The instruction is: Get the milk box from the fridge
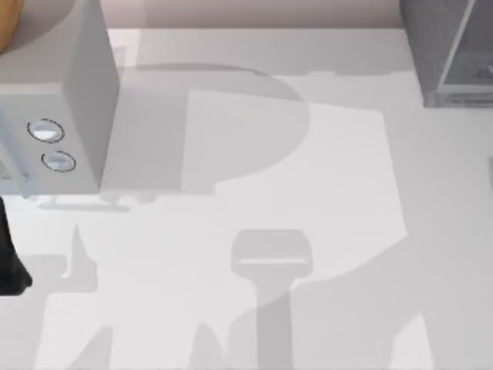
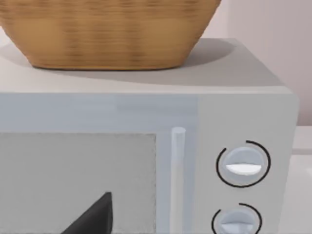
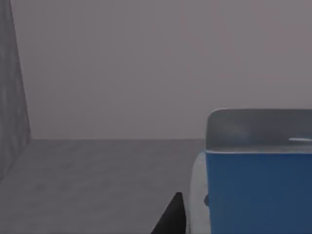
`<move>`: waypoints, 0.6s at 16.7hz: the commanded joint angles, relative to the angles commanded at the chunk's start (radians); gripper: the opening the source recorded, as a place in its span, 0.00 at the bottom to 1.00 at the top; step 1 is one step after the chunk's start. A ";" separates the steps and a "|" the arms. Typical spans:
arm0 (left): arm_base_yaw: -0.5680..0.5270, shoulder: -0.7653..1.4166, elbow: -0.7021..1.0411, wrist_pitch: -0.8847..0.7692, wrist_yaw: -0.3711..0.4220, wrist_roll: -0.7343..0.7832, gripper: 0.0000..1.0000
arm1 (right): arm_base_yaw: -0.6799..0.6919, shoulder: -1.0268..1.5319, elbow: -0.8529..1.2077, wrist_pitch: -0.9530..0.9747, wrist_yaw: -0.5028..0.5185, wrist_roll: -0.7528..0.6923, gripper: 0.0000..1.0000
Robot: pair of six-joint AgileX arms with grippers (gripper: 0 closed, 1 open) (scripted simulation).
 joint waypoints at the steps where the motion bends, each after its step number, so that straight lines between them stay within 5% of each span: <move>1: 0.000 0.000 0.000 0.000 0.000 0.000 1.00 | 0.000 -0.023 0.000 -0.024 0.000 0.000 0.00; 10: 0.000 0.000 0.000 0.000 0.000 0.000 1.00 | -0.011 -0.081 -0.038 -0.025 -0.005 0.005 0.00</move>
